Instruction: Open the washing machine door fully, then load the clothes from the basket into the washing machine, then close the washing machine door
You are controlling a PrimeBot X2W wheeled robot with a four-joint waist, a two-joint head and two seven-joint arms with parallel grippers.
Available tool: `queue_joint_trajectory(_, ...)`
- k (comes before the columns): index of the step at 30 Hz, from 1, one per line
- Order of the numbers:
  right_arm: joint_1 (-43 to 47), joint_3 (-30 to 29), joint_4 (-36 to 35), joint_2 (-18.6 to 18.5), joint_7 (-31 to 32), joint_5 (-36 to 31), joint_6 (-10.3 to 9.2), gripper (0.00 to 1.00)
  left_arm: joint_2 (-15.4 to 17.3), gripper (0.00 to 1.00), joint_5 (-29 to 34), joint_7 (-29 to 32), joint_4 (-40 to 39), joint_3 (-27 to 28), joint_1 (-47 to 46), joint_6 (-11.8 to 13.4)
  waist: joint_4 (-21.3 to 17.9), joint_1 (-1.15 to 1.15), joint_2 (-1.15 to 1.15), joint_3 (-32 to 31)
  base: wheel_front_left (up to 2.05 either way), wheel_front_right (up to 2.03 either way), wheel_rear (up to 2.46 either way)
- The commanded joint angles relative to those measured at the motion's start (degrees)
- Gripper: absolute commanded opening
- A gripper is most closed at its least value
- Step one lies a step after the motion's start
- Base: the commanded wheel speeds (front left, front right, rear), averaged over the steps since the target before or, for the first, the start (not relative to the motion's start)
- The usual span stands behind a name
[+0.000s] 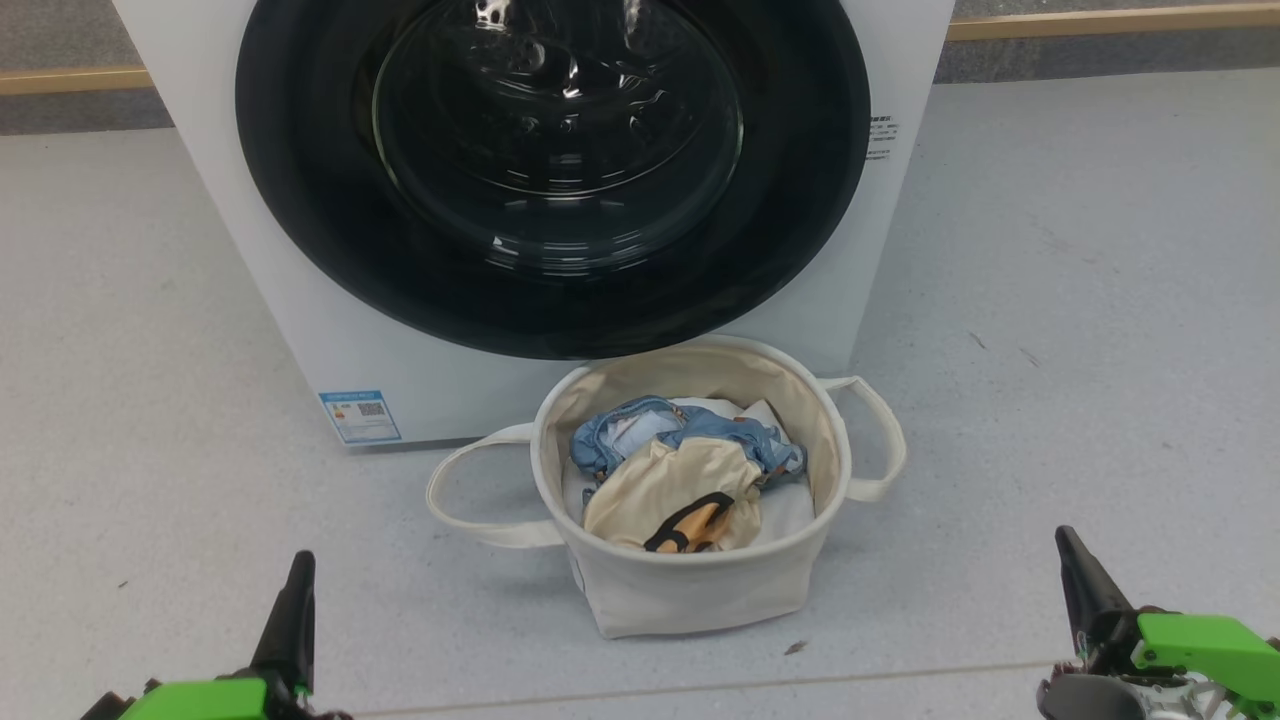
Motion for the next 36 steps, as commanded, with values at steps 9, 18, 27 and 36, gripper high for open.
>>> queue_joint_trajectory(9,-2.8,1.1,-1.8,-0.3,0.5,-0.3,0.06,0.00,0.3,0.00,0.5,0.4,-1.5,2.0,-3.1,-0.4,0.0,0.00,0.00,0.0,0.00,0.00,0.00)
queue_joint_trajectory(18,-2.8,1.0,-1.8,-0.3,0.5,-0.3,0.06,0.00,0.3,0.00,0.6,0.4,-1.5,2.0,-3.1,-0.4,0.0,0.00,0.00,0.0,0.00,0.00,0.00)
queue_joint_trajectory(27,-2.8,1.0,-1.8,-0.3,0.5,-0.3,0.06,0.00,0.2,0.00,0.6,0.4,-1.5,2.1,-3.1,-0.4,0.0,0.00,0.00,0.0,0.00,0.00,0.00)
queue_joint_trajectory(36,-2.8,1.0,-1.8,-0.3,0.5,-0.3,0.06,0.00,0.2,0.00,0.6,0.4,-1.5,2.1,-3.1,-0.4,0.0,0.00,0.00,0.0,0.00,0.00,0.00)
